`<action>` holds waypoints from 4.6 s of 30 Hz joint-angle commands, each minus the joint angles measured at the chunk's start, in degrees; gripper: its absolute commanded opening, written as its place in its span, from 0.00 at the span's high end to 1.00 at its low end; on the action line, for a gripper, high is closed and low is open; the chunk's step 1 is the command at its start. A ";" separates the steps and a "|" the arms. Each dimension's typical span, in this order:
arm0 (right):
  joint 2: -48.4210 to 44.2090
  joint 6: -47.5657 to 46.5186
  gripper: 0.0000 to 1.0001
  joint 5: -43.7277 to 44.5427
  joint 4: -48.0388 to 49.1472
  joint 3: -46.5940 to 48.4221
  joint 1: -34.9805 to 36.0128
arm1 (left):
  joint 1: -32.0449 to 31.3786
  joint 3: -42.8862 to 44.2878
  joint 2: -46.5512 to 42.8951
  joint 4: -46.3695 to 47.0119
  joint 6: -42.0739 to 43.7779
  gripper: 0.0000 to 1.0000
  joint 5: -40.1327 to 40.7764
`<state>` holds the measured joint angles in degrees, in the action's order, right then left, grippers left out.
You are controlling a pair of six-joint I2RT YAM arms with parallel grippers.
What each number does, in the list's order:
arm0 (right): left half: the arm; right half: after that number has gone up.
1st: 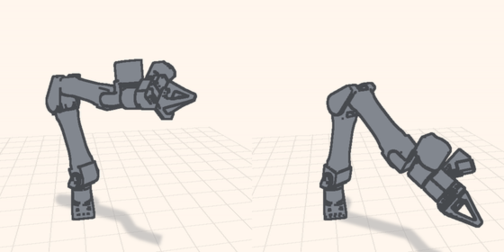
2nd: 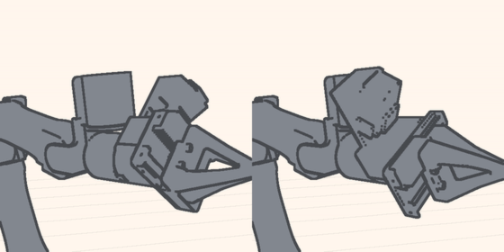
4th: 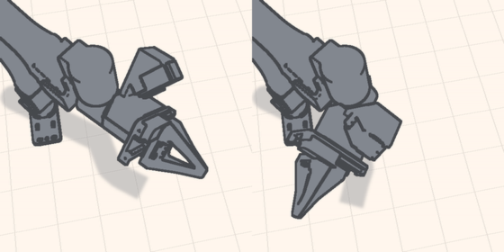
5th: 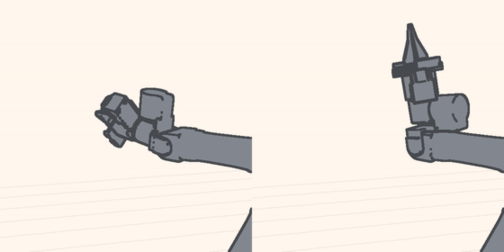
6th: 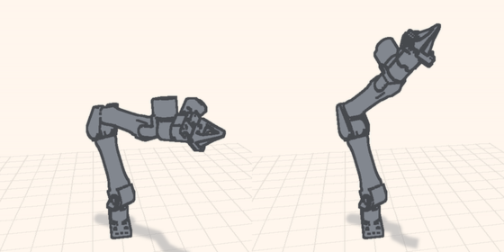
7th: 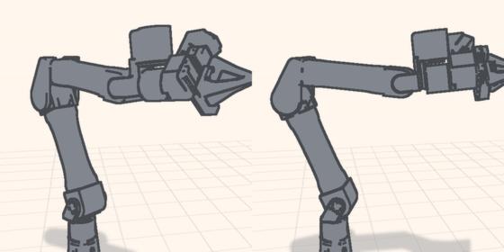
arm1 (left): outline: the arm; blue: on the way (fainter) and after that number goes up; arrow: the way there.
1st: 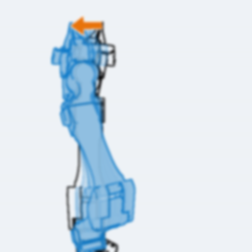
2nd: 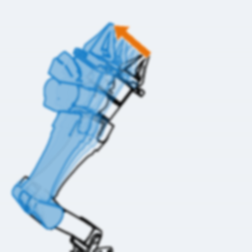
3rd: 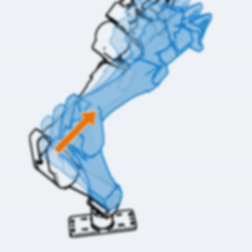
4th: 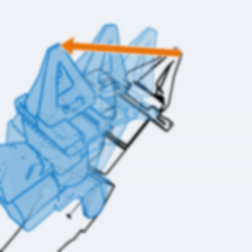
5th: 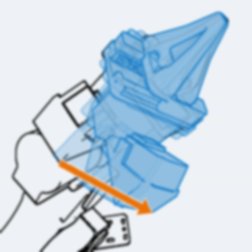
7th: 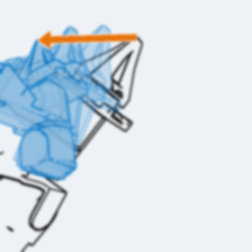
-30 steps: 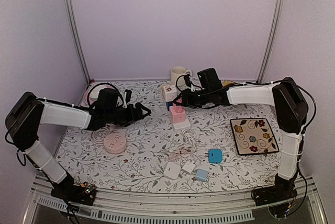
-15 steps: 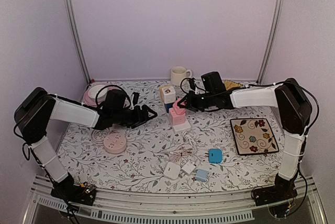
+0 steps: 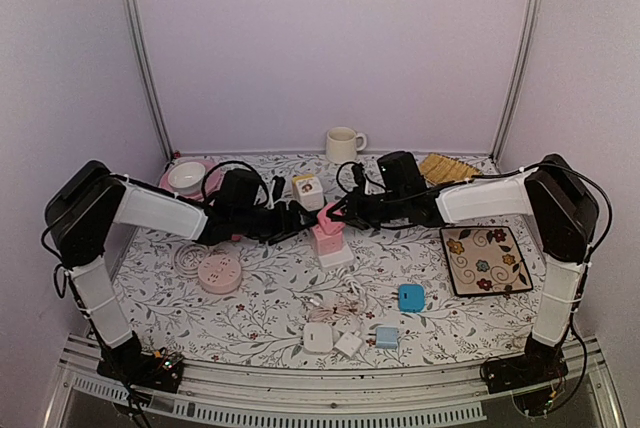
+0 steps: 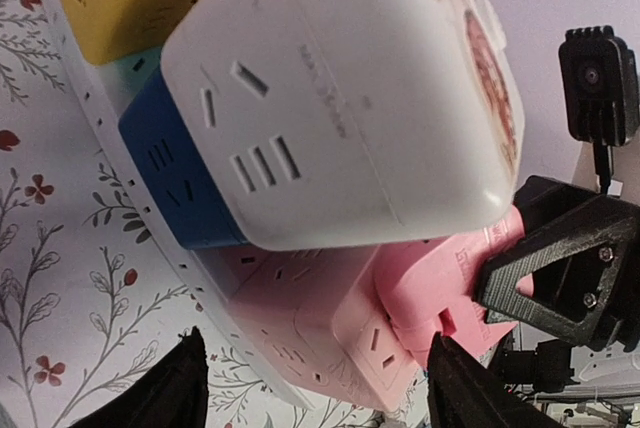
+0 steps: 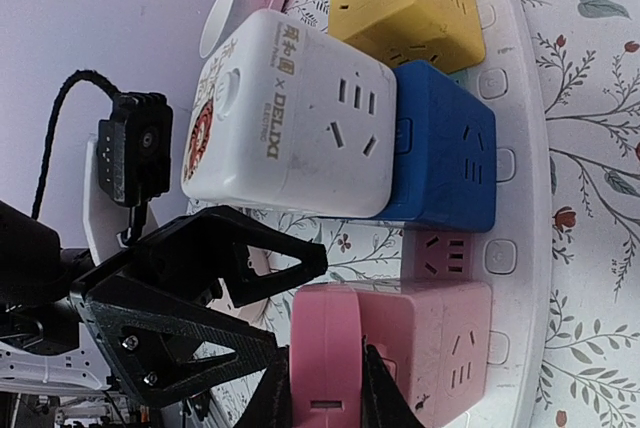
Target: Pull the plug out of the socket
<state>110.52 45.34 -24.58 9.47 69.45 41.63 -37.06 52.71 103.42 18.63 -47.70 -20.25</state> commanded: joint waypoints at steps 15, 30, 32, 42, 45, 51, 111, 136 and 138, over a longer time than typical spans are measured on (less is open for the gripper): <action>-2.38 6.85 0.97 -4.87 13.00 -4.50 0.75 | -3.06 -0.12 2.49 -6.09 -2.12 0.30 5.71; -4.90 9.59 0.97 -12.07 25.83 -5.98 0.35 | -3.02 0.02 3.55 -12.65 -3.71 0.32 11.85; -5.15 10.13 0.97 -12.24 26.66 -6.07 0.15 | -3.02 -0.27 3.30 -12.98 -3.77 0.32 12.28; -8.66 8.85 0.97 -9.80 23.24 -9.65 -3.25 | -3.11 0.57 2.05 -12.75 -1.77 0.32 10.85; -10.08 6.70 0.97 -7.66 18.51 -10.55 -5.22 | -3.11 2.53 1.20 -12.74 -0.35 0.33 9.35; -11.30 -0.79 0.97 -3.04 8.22 -11.49 -9.55 | -3.28 7.56 -1.32 -13.88 2.16 0.33 8.05; -2.71 -21.09 0.15 26.21 -26.84 11.93 -7.36 | 2.63 -2.49 -18.30 -14.31 4.58 0.32 10.23; 16.99 -23.06 0.10 37.68 -40.10 44.80 9.52 | 8.22 -9.58 -21.24 -11.53 1.33 0.32 9.90; 18.65 -23.49 0.10 38.13 -41.16 46.87 9.60 | 8.22 -9.70 -21.15 -11.37 1.23 0.32 9.98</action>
<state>125.82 23.24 10.37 -27.44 112.14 50.87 -29.47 44.05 83.79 5.39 -46.13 -10.04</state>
